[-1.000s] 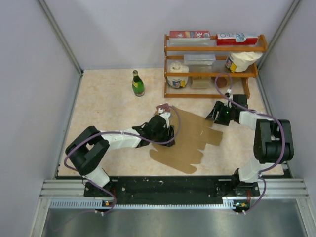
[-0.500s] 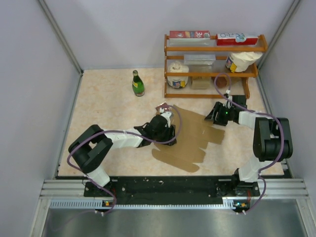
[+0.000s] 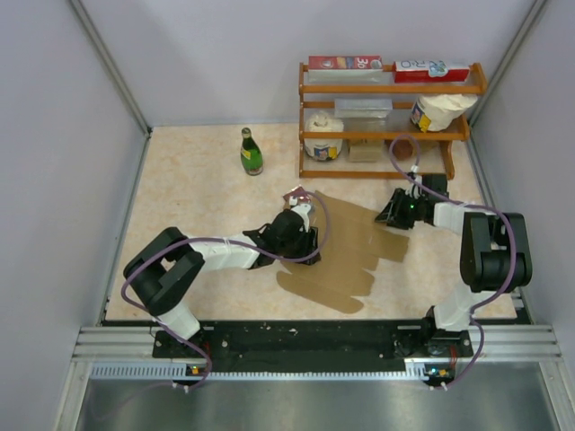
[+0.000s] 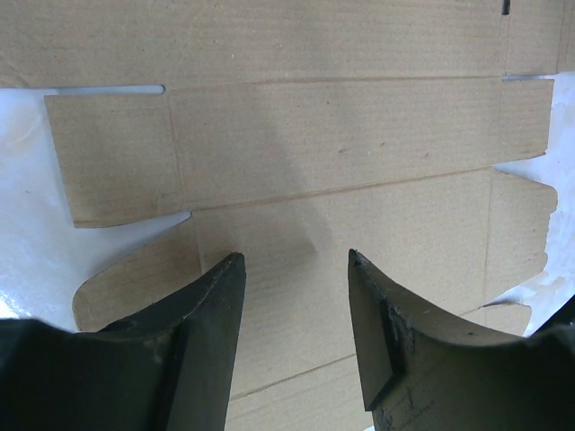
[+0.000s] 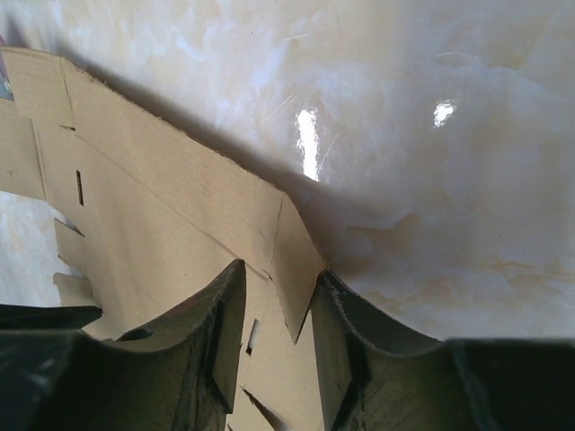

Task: Fold the paper box

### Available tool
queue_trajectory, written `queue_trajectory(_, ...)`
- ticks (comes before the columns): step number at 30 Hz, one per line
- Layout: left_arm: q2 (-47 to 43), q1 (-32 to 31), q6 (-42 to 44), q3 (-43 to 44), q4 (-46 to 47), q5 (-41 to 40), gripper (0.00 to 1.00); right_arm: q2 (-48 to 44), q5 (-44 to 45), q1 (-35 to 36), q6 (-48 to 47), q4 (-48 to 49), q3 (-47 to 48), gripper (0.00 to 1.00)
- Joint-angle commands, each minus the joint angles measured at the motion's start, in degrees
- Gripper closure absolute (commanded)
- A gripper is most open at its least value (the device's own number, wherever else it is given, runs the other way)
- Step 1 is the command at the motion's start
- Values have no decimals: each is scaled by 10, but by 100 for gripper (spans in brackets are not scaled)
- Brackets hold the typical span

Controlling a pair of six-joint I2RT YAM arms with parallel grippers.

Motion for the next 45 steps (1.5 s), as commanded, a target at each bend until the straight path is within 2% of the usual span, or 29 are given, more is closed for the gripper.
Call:
queue_trajectory(1,-13,-4,-13,-13,-1,-2,46,-14,24,6,-7,1,-15,67)
queue_trajectory(4,0,-4,-10,-9,0,5,46,-32,19,6,1,32,-35,71)
queue_trajectory(11,7,-4,-1,8,-10,6,47,-66,18,6,-3,67,-58,89)
queue_trajectory(18,-8,-4,5,19,-18,11,45,-114,45,31,-24,69,-65,98)
queue_trajectory(26,-70,-1,27,52,-39,16,35,-201,93,50,-61,62,-95,100)
queue_trajectory(34,-130,31,90,158,-87,22,27,-357,81,64,-79,117,-186,100)
queue_trajectory(37,-137,71,101,181,-81,68,23,-415,59,64,-78,138,-211,100)
queue_trajectory(39,-133,111,96,187,-60,137,23,-448,46,65,-82,147,-223,100)
queue_trajectory(41,-124,144,91,186,-1,219,23,-477,35,65,-84,149,-228,100)
queue_trajectory(45,-94,163,115,229,7,321,23,-504,1,64,-86,150,-231,100)
